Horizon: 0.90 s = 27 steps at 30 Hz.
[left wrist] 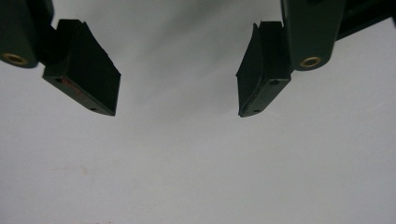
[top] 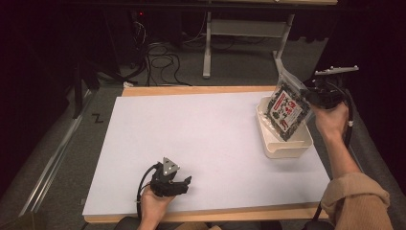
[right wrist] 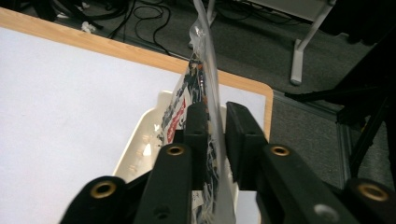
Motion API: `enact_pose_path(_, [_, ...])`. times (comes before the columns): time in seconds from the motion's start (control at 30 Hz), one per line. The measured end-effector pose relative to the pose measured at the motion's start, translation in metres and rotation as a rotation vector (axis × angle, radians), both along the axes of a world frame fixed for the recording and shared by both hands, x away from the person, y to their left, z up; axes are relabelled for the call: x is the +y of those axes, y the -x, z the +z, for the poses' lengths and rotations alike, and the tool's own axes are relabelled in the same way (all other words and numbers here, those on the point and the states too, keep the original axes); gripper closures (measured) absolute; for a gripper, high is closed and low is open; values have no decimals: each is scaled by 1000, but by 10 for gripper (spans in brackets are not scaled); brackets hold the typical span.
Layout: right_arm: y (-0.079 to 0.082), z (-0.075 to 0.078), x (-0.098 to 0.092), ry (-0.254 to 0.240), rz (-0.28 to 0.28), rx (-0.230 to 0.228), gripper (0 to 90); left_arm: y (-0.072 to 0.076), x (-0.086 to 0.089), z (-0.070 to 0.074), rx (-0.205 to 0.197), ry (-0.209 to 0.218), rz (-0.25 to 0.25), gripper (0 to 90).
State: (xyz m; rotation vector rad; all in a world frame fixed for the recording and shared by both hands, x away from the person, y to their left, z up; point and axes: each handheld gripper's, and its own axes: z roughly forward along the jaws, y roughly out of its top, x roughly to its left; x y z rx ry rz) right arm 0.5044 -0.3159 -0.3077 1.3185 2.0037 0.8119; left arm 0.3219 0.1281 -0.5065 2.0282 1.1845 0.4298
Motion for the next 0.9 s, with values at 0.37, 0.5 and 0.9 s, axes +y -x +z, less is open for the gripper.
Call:
enact_pose_path(0.37, [3, 0, -16, 1, -65, 0, 527, 0, 0, 0, -1, 1, 5, 307])
enact_pose_path(0.5, [4, -1, -22, -5, -70, 1, 497, 0, 0, 0, 0, 1, 6, 307])
enact_pose_path(0.9, [23, 6, -32, -43, -57, -63, 424, -1, -1, 0, -1, -3, 1, 305])
